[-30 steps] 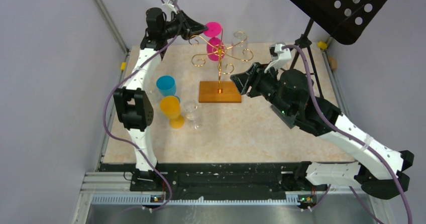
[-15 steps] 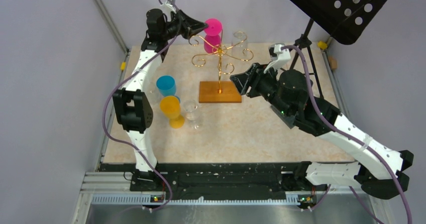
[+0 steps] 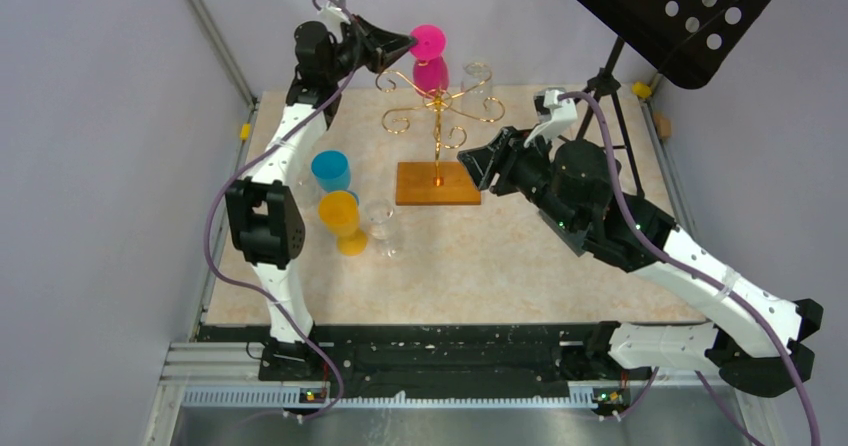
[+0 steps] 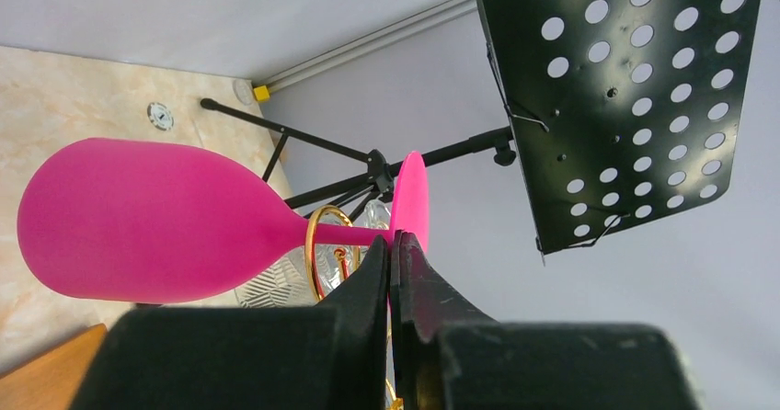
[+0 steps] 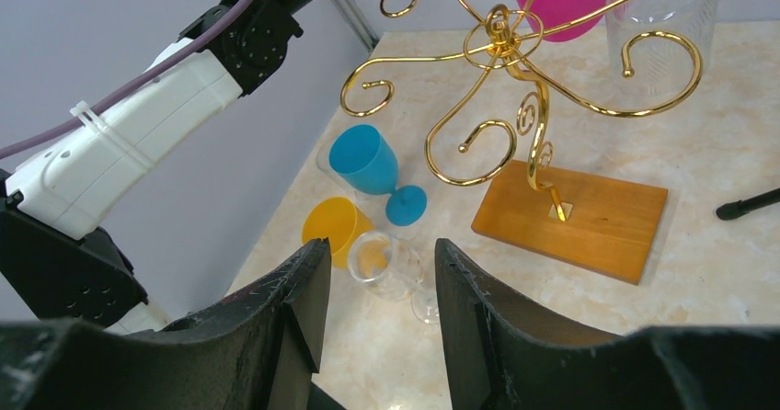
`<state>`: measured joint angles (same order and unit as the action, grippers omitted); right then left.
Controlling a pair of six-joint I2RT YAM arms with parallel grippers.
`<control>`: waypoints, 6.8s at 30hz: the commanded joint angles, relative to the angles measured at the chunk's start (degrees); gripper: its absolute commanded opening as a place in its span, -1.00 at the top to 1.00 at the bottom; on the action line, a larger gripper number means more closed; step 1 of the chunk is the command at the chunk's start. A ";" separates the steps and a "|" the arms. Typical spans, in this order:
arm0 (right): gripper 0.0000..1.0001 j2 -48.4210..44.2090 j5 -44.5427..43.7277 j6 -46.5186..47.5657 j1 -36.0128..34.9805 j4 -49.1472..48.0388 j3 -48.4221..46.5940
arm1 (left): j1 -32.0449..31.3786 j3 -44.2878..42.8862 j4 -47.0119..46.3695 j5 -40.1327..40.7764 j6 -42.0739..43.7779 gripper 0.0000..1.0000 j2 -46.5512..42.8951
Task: Take the wine glass off the wine glass rack
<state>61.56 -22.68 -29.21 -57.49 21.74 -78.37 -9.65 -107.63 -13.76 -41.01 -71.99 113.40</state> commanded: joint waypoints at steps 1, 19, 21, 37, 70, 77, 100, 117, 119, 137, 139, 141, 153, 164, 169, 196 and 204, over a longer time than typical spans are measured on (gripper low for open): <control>0.07 -1.41 -0.15 -0.52 0.46 -3.01 0.29 | -1.39 -0.49 -4.29 -0.30 -0.91 1.00 -2.84; 0.07 -1.27 0.31 -0.87 0.47 -3.80 0.72 | -2.28 -1.99 6.78 -2.77 8.47 1.00 -6.25; 0.07 -1.40 0.26 -0.97 0.54 -3.66 0.75 | -2.22 -2.88 7.91 -3.05 9.39 1.00 -6.20; 0.07 -1.62 0.41 -1.33 0.50 -4.03 1.02 | -1.35 -4.32 12.17 -4.47 13.36 1.00 -8.73; 0.07 -2.72 -0.19 -1.72 0.47 -4.33 1.46 | 2.20 2.60 13.50 6.07 16.79 1.00 -17.77; 0.06 -2.65 0.20 -1.48 0.52 -4.51 1.68 | 3.74 3.25 13.41 6.65 17.33 1.00 -18.92; -0.42 -5.78 6.83 -0.31 0.45 -17.51 6.92 | 4.28 10.83 -17.95 -6.55 -5.43 1.00 -30.97; -0.34 -6.51 12.86 -5.66 0.50 -41.10 11.91 | -0.01 27.23 -40.07 4.82 -38.69 1.00 -44.99; -0.33 -7.96 12.74 -4.44 0.51 -46.61 15.09 | -0.46 27.78 -40.35 5.68 -39.42 1.00 -46.24; -0.39 -5.84 22.24 1.92 1.01 -60.02 11.80 | -5.64 30.92 -39.92 7.80 -46.61 1.00 -50.47; -0.39 -4.52 25.29 0.55 2.39 -59.29 10.45 | -5.72 31.69 -40.39 7.94 -47.35 1.00 -50.56; -0.38 -3.21 29.41 -3.32 5.09 -60.05 9.77 | -5.71 32.38 -40.83 8.05 -48.34 1.00 -50.61; 0.13 3.09 48.16 -17.61 12.72 -74.76 10.65 | -5.68 34.07 -42.10 8.35 -50.36 1.00 -50.79; 1.00 1.89 49.14 -19.35 12.78 -74.00 10.02 | -5.65 28.49 -36.60 4.75 -42.35 0.31 -50.34; 1.00 0.31 47.11 -17.21 12.71 -71.89 10.23 | -5.65 27.73 -34.70 3.33 -36.31 -0.36 -50.51; 1.00 -7.88 42.11 9.37 12.76 4.18 -5.47 | -5.64 15.58 29.25 20.28 35.80 -0.60 -55.29; 1.00 0.13 52.24 13.75 12.68 6.48 -0.84 | -5.64 12.13 43.56 31.94 46.88 -0.60 -54.72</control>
<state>58.26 23.59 -18.81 -45.19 25.28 -81.12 -15.16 -91.96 21.71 -16.25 -32.82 58.72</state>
